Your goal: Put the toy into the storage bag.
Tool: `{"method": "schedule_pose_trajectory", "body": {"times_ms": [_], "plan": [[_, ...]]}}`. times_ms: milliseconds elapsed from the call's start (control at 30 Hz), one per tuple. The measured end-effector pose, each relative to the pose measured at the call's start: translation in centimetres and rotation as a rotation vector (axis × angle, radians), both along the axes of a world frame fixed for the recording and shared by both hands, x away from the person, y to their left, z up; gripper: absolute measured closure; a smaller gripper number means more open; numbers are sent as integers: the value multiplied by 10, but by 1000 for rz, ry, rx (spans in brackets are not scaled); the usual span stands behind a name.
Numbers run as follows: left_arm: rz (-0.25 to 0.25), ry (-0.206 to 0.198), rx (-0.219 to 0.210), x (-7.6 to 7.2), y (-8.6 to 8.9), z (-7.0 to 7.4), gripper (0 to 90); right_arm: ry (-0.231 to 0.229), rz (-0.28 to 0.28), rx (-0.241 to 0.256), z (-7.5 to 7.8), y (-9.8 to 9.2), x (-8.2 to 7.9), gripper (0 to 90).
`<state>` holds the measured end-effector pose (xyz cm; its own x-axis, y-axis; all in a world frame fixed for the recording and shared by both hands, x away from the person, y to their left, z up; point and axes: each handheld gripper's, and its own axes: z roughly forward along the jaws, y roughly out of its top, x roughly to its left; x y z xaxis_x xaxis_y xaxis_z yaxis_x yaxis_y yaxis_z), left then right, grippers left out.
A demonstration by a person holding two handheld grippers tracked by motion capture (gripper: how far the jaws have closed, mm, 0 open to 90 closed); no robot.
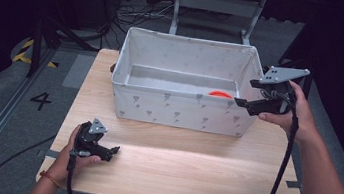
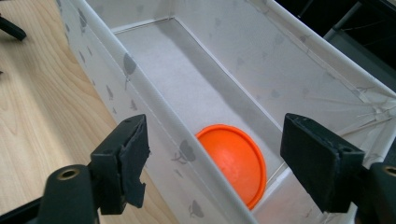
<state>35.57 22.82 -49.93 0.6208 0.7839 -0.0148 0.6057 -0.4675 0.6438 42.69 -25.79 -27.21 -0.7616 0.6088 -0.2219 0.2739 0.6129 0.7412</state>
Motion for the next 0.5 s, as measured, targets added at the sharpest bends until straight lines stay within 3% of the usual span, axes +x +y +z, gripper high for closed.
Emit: {"method": "schedule_pose_trajectory", "body": {"times_ms": [100,333,500], "plan": [[0,0,0,0,0,0,5,-36,-29,-10,-2,-2,-8,231],[2,-1,-1,0,0,0,5,-47,-22,2,-12,-11,-24,228],[1,0,0,0,0,0,5,-49,-28,-27,-24,-15,-36,213]]}}
